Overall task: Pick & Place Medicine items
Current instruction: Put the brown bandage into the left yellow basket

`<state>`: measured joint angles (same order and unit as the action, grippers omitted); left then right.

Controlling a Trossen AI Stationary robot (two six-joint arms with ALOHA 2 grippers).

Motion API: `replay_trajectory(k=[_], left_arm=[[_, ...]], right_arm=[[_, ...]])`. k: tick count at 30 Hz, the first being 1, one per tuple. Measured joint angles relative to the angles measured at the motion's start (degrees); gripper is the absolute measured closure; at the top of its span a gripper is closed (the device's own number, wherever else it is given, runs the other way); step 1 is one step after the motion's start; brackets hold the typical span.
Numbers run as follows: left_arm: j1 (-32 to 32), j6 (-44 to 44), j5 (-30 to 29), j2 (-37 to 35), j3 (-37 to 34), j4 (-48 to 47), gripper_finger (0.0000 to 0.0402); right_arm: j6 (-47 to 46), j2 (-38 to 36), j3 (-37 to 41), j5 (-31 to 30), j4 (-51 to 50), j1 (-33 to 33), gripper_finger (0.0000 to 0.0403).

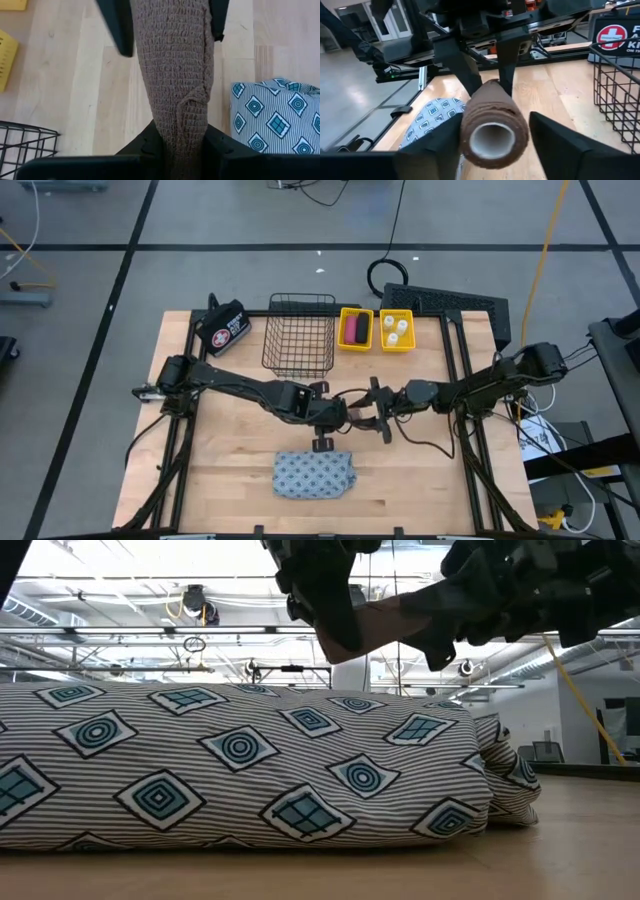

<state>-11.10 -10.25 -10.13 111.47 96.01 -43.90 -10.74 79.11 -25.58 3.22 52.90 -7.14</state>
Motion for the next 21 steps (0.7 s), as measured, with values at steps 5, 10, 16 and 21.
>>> replay_trajectory(k=[5,10,16,21], left_arm=[[0.05,0.28,-0.08,0.01,0.00,0.03,0.0325],[-0.21,-1.12,-0.20,-1.13,0.00,0.26,0.0325],[-1.58,-0.75,-2.21,-5.28,-0.02,0.91,0.0323],[-2.81,1.36,-6.45,-8.53,-0.07,2.75,0.0312]], right_arm=[[3.17,-0.28,0.00,0.03,-0.30,0.00,0.0291],[5.83,-2.99,0.02,-0.15,-2.46,0.00,0.0369],[5.68,-8.14,-0.13,-0.39,-8.67,0.00,0.0367],[5.65,-12.18,1.34,-0.55,-10.29,0.00,0.0368]])
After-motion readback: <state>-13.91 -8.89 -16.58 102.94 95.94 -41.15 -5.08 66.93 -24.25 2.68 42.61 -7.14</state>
